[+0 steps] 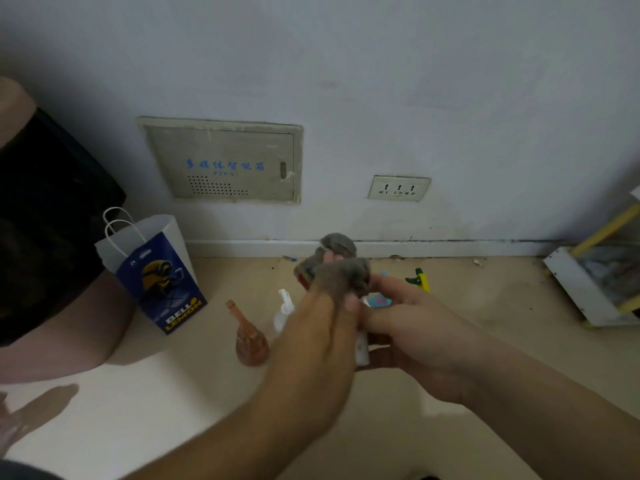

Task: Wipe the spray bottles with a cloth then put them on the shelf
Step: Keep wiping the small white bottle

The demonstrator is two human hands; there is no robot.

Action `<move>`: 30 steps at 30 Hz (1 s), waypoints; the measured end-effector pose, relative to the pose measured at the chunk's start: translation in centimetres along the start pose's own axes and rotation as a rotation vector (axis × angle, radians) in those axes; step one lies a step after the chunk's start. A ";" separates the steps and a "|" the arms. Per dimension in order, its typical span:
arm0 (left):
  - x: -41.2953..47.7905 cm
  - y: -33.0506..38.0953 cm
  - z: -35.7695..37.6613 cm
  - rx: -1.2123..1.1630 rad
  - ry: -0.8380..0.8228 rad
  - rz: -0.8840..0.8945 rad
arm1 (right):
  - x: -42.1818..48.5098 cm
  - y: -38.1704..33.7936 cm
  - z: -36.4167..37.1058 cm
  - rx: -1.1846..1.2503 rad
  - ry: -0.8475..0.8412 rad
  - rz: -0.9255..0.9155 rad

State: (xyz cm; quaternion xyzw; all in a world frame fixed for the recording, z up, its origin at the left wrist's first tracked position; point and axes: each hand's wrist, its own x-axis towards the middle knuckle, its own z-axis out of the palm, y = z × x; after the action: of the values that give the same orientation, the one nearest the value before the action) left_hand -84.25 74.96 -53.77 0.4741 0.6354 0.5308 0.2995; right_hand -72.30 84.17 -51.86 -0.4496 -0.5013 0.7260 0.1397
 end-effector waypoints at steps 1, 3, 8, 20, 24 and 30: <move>-1.1 0.2 0.7 0.076 0.023 0.025 | 0.1 0.0 -0.2 -0.005 0.028 0.006; -2.7 -0.1 1.5 0.111 0.020 -0.009 | 0.1 -0.1 -0.5 -0.003 0.090 0.030; -0.2 -0.6 0.0 -0.133 -0.051 -0.202 | 0.0 0.4 0.1 0.024 0.070 0.052; -1.9 1.4 -0.1 -0.399 -0.007 -0.502 | 0.2 -0.2 -0.3 -0.018 0.069 -0.007; 0.1 0.6 -1.2 -0.696 0.139 -0.628 | -0.1 -0.2 -0.2 -0.034 -0.037 -0.009; 0.3 -0.1 -1.6 -0.703 0.042 -0.650 | -0.6 0.2 0.1 -0.033 -0.057 -0.043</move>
State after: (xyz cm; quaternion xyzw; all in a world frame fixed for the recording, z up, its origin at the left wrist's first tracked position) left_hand -85.82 74.57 -53.47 0.1101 0.5385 0.6020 0.5793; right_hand -71.96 83.64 -51.69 -0.4201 -0.5266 0.7269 0.1335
